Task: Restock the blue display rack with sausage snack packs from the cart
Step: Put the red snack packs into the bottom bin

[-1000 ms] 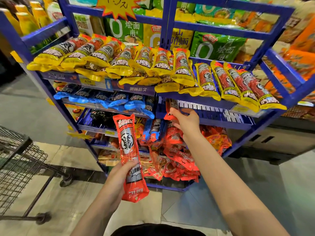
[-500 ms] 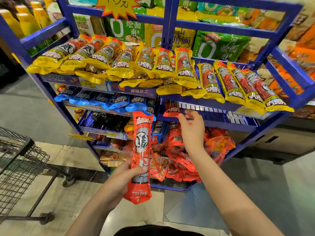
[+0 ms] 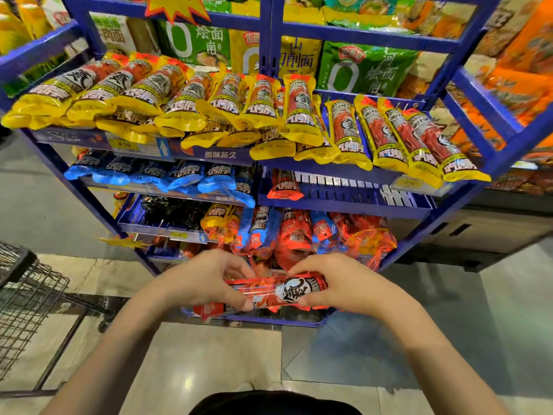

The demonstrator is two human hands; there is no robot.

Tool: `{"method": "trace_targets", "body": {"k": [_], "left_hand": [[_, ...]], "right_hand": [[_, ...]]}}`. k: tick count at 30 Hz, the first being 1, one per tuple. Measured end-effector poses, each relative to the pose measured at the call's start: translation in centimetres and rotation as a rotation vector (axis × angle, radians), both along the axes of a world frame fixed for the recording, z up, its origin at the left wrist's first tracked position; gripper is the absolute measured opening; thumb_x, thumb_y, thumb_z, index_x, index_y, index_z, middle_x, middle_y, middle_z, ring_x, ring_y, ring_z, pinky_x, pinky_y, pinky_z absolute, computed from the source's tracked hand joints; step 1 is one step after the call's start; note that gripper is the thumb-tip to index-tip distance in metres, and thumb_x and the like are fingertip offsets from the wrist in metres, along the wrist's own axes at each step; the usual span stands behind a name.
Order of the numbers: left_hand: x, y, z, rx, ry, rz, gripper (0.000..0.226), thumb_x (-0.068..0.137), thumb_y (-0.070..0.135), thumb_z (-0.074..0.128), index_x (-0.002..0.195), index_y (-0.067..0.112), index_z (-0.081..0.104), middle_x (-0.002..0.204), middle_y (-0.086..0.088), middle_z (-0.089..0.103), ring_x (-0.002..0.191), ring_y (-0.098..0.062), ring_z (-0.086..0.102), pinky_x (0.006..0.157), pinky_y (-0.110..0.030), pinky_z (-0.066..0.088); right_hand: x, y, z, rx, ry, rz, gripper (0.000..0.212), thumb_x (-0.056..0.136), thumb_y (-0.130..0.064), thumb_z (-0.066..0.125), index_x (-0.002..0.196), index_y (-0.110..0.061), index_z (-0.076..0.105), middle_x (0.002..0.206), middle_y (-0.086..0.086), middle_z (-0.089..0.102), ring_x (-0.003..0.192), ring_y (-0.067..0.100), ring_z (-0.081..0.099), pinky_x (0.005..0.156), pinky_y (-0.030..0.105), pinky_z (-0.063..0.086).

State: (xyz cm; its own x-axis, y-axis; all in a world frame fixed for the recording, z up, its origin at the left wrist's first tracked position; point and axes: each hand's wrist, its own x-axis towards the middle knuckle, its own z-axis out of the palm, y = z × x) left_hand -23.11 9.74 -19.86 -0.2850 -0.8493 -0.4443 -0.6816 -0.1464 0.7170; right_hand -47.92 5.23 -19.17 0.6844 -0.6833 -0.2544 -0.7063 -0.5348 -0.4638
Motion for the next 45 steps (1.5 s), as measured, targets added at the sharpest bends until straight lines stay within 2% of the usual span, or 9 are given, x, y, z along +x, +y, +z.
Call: {"method": "trace_targets", "body": {"k": [5, 10, 17, 22, 25, 28, 31, 38, 45], "left_hand": [[-0.8, -0.3, 0.9, -0.227, 0.139, 0.321, 0.062, 0.054, 0.062, 0.078, 0.108, 0.039, 0.058, 0.105, 0.015, 0.066, 0.095, -0.003, 0.063, 0.086, -0.031, 0.051], [-3.3, 0.0, 0.3, -0.148, 0.543, 0.604, 0.047, 0.068, 0.027, 0.075, 0.11, 0.018, 0.057, 0.103, -0.005, 0.069, 0.094, -0.023, 0.068, 0.077, -0.032, 0.058], [-5.3, -2.4, 0.7, -0.163, 0.651, 0.704, 0.034, 0.083, 0.018, 0.068, 0.113, 0.008, 0.055, 0.082, 0.002, 0.07, 0.074, -0.012, 0.067, 0.074, -0.03, 0.057], [-3.4, -3.9, -0.5, -0.812, -0.324, 0.415, 0.047, 0.09, 0.028, 0.059, 0.132, 0.009, 0.048, 0.133, -0.008, 0.05, 0.126, -0.025, 0.044, 0.104, -0.04, 0.038], [-1.7, -4.8, -1.6, -0.881, -0.656, 0.348, 0.063, 0.084, 0.027, 0.064, 0.137, 0.002, 0.041, 0.144, -0.021, 0.037, 0.135, -0.039, 0.031, 0.11, -0.054, 0.027], [-0.6, -5.4, -1.8, -0.836, -0.749, 0.3, 0.068, 0.084, 0.029, 0.066, 0.141, 0.006, 0.036, 0.146, -0.021, 0.034, 0.138, -0.039, 0.027, 0.11, -0.059, 0.022], [-0.3, -5.5, -1.5, -0.834, -0.758, 0.269, 0.063, 0.084, 0.027, 0.065, 0.139, 0.008, 0.04, 0.143, -0.021, 0.039, 0.134, -0.039, 0.034, 0.108, -0.061, 0.024], [-0.4, -5.6, -1.0, -0.818, -0.725, 0.242, 0.059, 0.084, 0.024, 0.065, 0.135, 0.005, 0.044, 0.142, -0.023, 0.04, 0.13, -0.04, 0.039, 0.103, -0.06, 0.033], [-0.3, -5.6, -0.8, -0.799, -0.718, 0.246, 0.059, 0.084, 0.024, 0.065, 0.136, 0.006, 0.043, 0.142, -0.022, 0.04, 0.13, -0.04, 0.039, 0.102, -0.058, 0.035]], "right_hand": [[-2.8, 1.0, -0.8, 0.162, -0.178, -0.264, 0.038, 0.076, -0.037, 0.075, 0.113, -0.037, 0.063, 0.113, -0.021, 0.064, 0.104, -0.003, 0.058, 0.095, 0.031, 0.048], [-3.9, 3.5, -1.8, 0.393, -0.452, -0.432, 0.027, 0.084, -0.019, 0.071, 0.109, -0.026, 0.067, 0.106, -0.011, 0.07, 0.099, 0.004, 0.065, 0.088, 0.025, 0.051], [-4.6, 6.9, -4.0, 0.646, -0.75, -0.631, 0.045, 0.065, -0.013, 0.077, 0.109, -0.018, 0.065, 0.105, -0.006, 0.073, 0.097, 0.009, 0.067, 0.081, 0.02, 0.05], [-5.9, 6.7, -4.5, 0.586, -0.903, -0.914, 0.05, 0.061, -0.022, 0.074, 0.11, -0.019, 0.063, 0.098, 0.0, 0.074, 0.081, 0.011, 0.068, 0.068, 0.023, 0.054], [-5.7, 4.9, -4.4, 0.547, -0.968, -1.027, 0.046, 0.074, -0.008, 0.075, 0.117, -0.014, 0.059, 0.099, 0.002, 0.072, 0.083, 0.014, 0.068, 0.07, 0.03, 0.054], [-4.3, 2.2, -3.9, 0.498, -0.994, -1.041, 0.036, 0.085, -0.011, 0.066, 0.12, -0.014, 0.058, 0.113, 0.008, 0.069, 0.102, 0.024, 0.066, 0.09, 0.044, 0.051], [-2.0, -1.0, -3.2, 0.449, -0.946, -1.077, 0.038, 0.085, -0.022, 0.068, 0.121, -0.017, 0.057, 0.121, 0.008, 0.064, 0.105, 0.026, 0.064, 0.078, 0.038, 0.057], [2.2, -5.9, -1.2, 0.456, -0.997, -1.116, 0.034, 0.087, -0.025, 0.068, 0.113, -0.005, 0.056, 0.108, 0.009, 0.062, 0.062, 0.008, 0.066, 0.059, 0.019, 0.056], [3.0, -7.4, -2.2, 0.283, -1.027, -1.157, 0.035, 0.082, -0.018, 0.073, 0.112, -0.009, 0.057, 0.102, 0.012, 0.065, 0.093, 0.023, 0.067, 0.074, 0.024, 0.056]]}}
